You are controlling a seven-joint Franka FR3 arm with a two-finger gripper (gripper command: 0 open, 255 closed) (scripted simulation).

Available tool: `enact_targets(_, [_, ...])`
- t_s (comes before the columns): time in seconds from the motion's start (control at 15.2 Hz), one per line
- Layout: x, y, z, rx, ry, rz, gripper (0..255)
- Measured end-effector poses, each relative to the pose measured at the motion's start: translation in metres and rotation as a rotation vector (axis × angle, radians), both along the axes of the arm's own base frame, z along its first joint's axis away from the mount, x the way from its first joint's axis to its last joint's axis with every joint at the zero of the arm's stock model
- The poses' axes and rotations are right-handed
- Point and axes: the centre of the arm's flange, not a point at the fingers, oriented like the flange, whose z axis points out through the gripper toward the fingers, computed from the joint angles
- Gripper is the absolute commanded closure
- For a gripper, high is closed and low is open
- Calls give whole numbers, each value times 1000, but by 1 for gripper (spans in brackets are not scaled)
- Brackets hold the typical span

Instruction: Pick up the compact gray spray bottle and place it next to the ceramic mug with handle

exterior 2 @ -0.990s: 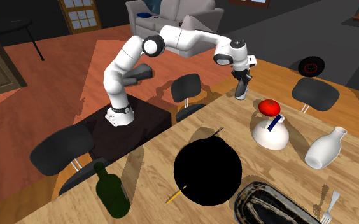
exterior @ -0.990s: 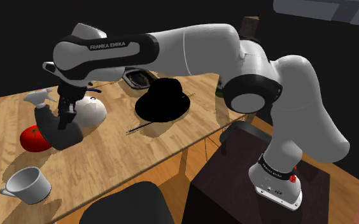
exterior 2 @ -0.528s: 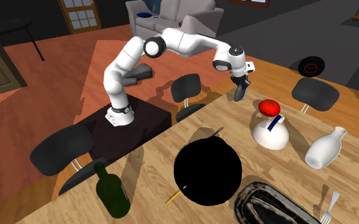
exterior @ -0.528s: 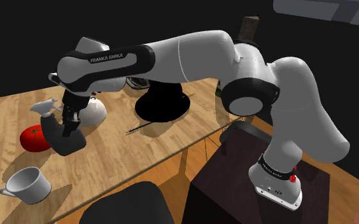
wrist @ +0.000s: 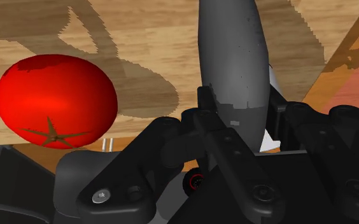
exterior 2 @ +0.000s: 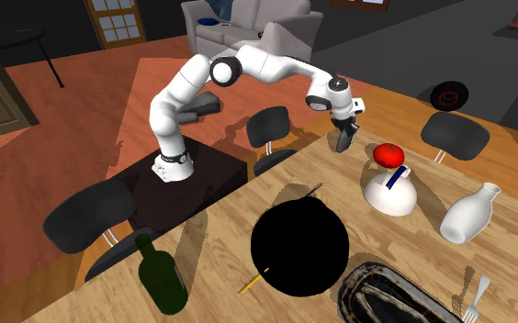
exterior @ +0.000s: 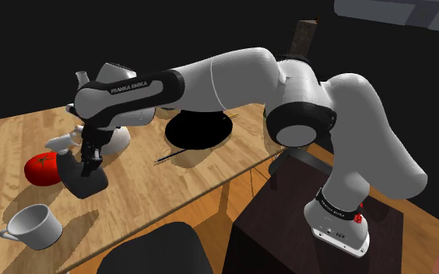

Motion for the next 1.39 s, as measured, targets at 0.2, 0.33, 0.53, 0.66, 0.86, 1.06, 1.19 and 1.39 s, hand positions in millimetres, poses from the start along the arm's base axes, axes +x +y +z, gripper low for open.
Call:
enact_targets(0.2, [1,0,-18,0,0,0,255])
enact_targets(0.33, [0,-1,-23,0,0,0,255])
enact_targets(0.53, [0,-1,-25,0,0,0,255])
enact_targets(0.66, [0,-1,-25,0,0,0,255])
enact_targets(0.86, [0,-1,-25,0,0,0,0])
enact_targets(1.06, [0,-1,-25,0,0,0,0])
enact_targets(1.19, [-1,-3,-19,0,0,0,0])
enact_targets(1.39, [-5,-21,9,0,-1,0,0])
